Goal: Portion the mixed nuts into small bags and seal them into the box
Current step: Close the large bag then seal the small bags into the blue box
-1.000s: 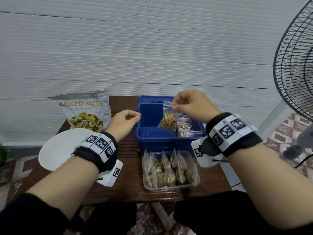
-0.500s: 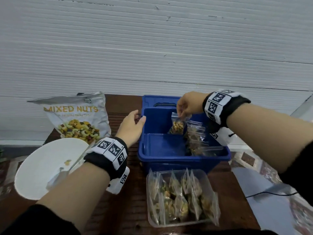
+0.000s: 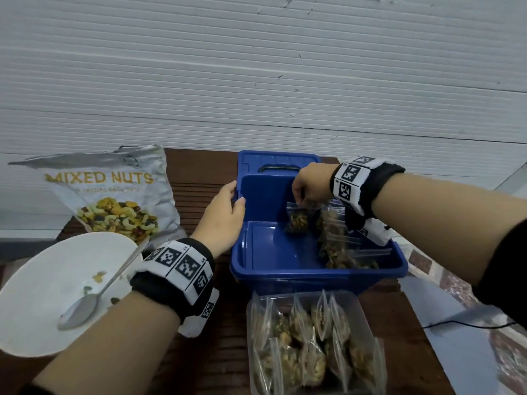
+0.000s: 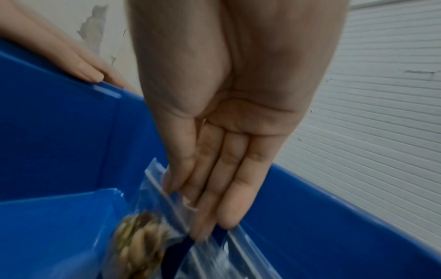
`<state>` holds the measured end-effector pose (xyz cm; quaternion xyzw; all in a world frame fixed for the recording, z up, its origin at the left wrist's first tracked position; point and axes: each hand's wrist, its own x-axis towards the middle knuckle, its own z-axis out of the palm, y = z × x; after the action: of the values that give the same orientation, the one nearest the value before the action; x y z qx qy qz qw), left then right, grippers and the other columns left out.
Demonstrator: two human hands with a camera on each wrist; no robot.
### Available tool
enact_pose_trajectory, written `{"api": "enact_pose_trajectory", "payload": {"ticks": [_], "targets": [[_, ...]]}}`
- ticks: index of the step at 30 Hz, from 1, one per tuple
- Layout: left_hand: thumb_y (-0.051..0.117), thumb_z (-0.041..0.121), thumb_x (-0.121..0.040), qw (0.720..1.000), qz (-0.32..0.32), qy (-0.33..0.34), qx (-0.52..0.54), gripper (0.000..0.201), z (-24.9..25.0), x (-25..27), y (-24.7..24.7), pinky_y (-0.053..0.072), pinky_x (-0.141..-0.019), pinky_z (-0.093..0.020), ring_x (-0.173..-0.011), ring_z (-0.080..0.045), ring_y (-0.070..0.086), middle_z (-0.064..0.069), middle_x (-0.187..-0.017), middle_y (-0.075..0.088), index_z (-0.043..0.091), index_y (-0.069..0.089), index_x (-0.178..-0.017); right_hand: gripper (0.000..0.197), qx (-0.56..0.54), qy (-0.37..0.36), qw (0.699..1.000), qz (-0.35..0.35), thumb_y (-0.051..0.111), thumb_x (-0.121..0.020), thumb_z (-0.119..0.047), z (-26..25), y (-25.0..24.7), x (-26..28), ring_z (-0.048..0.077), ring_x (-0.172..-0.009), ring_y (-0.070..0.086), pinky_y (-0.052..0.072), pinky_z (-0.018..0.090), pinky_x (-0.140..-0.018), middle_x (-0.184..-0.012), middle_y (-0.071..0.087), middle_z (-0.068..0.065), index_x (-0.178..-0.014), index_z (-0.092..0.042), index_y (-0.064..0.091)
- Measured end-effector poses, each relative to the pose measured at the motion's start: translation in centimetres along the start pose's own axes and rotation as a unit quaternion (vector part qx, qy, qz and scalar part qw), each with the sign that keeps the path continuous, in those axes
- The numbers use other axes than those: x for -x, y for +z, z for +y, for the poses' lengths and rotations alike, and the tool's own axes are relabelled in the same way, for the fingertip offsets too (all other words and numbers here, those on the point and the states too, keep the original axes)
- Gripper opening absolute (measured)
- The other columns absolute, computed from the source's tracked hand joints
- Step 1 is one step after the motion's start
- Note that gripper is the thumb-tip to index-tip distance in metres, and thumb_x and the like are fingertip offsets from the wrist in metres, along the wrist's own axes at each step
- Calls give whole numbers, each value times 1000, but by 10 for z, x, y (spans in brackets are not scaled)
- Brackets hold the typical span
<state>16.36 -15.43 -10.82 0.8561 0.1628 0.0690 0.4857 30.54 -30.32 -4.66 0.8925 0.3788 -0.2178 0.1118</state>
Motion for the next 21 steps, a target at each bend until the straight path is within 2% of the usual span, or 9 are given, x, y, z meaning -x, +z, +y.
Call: {"api": "enact_pose_trajectory", "payload": {"ticks": [3, 6, 7, 9, 11, 14, 17, 19, 21], "targets": [[38, 27, -102, 1000, -1, -4, 3, 48, -3, -1, 0, 34, -111, -37, -133, -17, 41, -3, -147, 41, 17, 28, -149, 23, 44, -4, 999, 9, 58, -87, -3, -2, -1, 0, 19, -88, 62, 37, 13, -51, -105, 70, 1, -102, -15, 71], [38, 28, -102, 1000, -4, -4, 10, 48, -3, -1, 1, 35, -110, -38, -132, -17, 41, -2, -147, 41, 19, 28, -148, 25, 74, 2, 997, 14, 61, -89, -8, -3, -5, 1, 20, -98, 62, 32, 14, -47, -111, 67, 0, -109, -20, 69], [38, 28, -102, 1000, -4, -5, 11, 48, -3, -1, 1, 35, -110, -37, -132, -17, 41, -2, -147, 41, 19, 28, -148, 27, 77, 8, 997, 12, 61, -89, -8, -4, -6, 2, 20, -95, 61, 31, 14, -46, -112, 67, 0, -111, -20, 69], [38, 28, -102, 1000, -5, -6, 11, 49, -3, 0, 0, 35, -111, -38, -132, -17, 41, -2, -148, 40, 18, 28, -149, 29, 73, 18, 997, 8, 61, -88, -6, -5, -10, 6, 17, -78, 57, 32, 14, -43, -107, 66, 1, -113, -20, 68], [38, 29, -102, 1000, -7, -5, 7, 50, -3, 0, 0, 35, -110, -39, -132, -18, 42, -3, -148, 40, 17, 27, -150, 30, 52, 24, 998, 8, 62, -88, -4, -5, -14, 9, 10, -57, 49, 35, 11, -35, -88, 61, -2, -114, -17, 67], [37, 30, -102, 1000, -10, -8, -1, 51, -3, 0, -1, 36, -109, -40, -132, -18, 42, -2, -148, 40, 17, 26, -150, 27, -3, 35, 999, 10, 63, -87, -2, -4, -18, 13, 4, -49, 48, 38, 8, -33, -75, 61, -4, -111, -14, 68], [38, 33, -102, 1000, -15, -17, -17, 51, 0, 2, -2, 38, -107, -41, -131, -20, 44, -2, -147, 43, 18, 27, -150, 23, -55, 48, 997, 16, 66, -86, -4, -3, -21, 22, 15, -55, 62, 52, 18, -47, -66, 61, -2, -106, -13, 68], [42, 34, -101, 1000, 4, -25, -16, 49, 3, 6, -4, 42, -102, -36, -124, -19, 49, -1, -140, 49, 19, 34, -147, 21, -78, 46, 996, 18, 67, -87, -8, -2, -24, 31, 23, -68, 70, 60, 31, -63, -77, 69, 7, -106, -14, 68], [47, 35, -99, 999, 35, -35, 7, 45, 8, 11, -5, 45, -93, -31, -111, -16, 54, -1, -130, 56, 18, 42, -140, 18, -105, 32, 993, 33, 68, -87, -12, -3, -27, 44, 23, -73, 71, 60, 32, -64, -85, 72, 11, -105, -17, 68]]}}
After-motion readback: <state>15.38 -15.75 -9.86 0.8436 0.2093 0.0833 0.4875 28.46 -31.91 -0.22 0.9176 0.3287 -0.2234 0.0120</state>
